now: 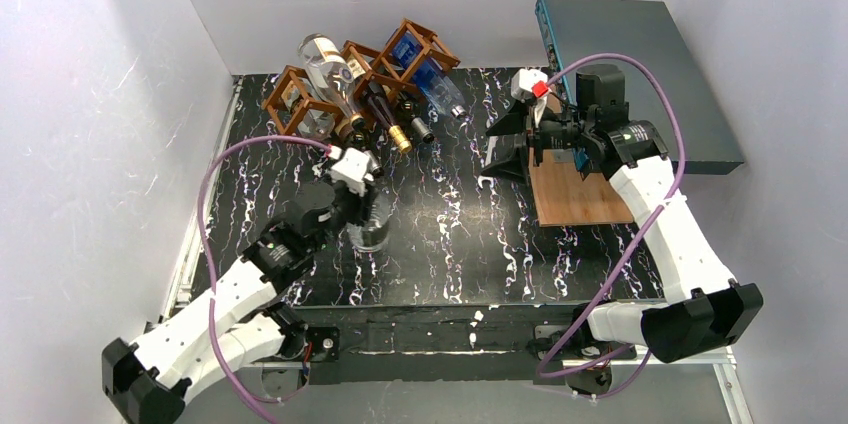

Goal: Take the wine bottle off the wine rack
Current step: Move the wine bottle to the center of the board.

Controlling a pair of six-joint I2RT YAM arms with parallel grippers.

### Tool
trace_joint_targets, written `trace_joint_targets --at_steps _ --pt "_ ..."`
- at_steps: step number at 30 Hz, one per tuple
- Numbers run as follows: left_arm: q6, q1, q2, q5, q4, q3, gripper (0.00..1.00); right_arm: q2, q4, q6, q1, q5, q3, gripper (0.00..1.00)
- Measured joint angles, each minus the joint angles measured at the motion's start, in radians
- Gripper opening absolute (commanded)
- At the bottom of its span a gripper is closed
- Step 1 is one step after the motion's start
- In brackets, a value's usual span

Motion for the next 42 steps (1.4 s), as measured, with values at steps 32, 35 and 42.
trace_joint_targets --at_steps 32,35,42 --pt "-0.107 0.793 0.285 -0.238 0.082 0.198 0.0 0.031 0.105 -0.029 0.0 -0.147 -0.113 0.99" --pt "-0.113 0.855 0.382 -0.232 0.138 0.234 0.0 0.032 0.084 -0.055 0.0 -0.15 -0.111 0.98" --pt "-0.118 0.948 0.602 -0.187 0.237 0.357 0.0 0.034 0.027 -0.124 0.0 -0.156 -0.107 0.98"
